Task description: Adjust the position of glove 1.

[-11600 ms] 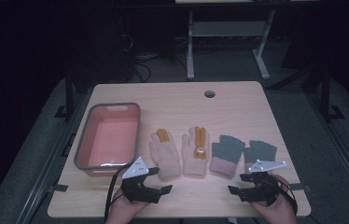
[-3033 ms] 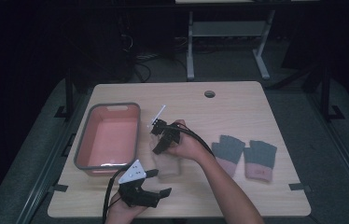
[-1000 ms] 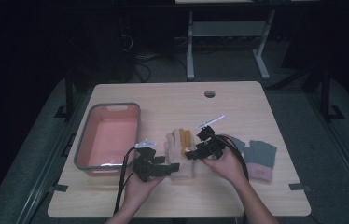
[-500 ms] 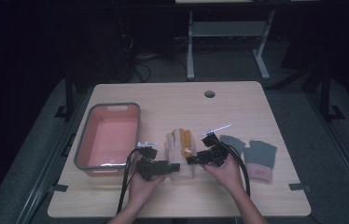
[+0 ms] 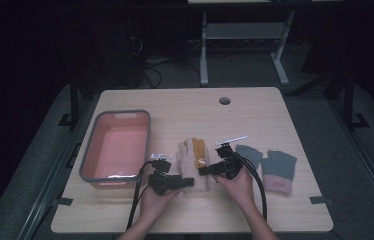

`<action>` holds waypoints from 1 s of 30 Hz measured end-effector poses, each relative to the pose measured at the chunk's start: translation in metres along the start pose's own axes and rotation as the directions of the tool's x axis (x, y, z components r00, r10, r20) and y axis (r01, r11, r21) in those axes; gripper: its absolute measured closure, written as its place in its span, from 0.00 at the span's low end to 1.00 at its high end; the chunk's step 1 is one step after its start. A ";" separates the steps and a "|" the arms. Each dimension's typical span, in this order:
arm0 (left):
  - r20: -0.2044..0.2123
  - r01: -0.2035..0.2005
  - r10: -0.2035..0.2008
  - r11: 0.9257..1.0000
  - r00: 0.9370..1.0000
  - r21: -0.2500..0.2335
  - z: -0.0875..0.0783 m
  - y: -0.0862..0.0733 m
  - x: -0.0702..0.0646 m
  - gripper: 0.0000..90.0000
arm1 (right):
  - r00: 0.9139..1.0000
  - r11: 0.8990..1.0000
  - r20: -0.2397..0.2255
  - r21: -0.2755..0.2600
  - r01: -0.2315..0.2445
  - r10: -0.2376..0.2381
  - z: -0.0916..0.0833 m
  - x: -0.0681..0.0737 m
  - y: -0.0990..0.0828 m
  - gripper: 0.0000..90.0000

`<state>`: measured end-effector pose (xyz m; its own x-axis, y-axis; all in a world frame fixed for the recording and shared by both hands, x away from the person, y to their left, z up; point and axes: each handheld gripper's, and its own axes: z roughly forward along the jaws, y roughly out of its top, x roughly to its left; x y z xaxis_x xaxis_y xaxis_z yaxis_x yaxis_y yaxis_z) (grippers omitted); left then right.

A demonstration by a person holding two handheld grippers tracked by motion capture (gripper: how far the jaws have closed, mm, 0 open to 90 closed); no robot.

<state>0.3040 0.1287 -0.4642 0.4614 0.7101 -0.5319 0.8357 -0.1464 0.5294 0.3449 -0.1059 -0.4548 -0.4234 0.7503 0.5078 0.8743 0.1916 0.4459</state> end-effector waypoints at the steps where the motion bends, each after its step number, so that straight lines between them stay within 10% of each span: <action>1: 0.002 0.000 0.000 1.000 1.000 0.003 0.000 0.000 0.000 0.49 | 1.000 1.000 0.001 0.002 -0.009 0.009 0.001 0.000 0.000 0.51; 30: 0.092 0.038 -0.040 0.999 0.995 0.027 0.010 0.009 0.009 0.73 | 0.984 0.992 -0.128 -0.004 -0.124 0.122 0.015 -0.006 -0.004 0.89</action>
<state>0.3186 0.1274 -0.4711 0.4531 0.6491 -0.6110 0.8600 -0.1380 0.4912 0.3475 -0.1019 -0.4706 -0.3404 0.6806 0.6488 0.9189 0.0945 0.3830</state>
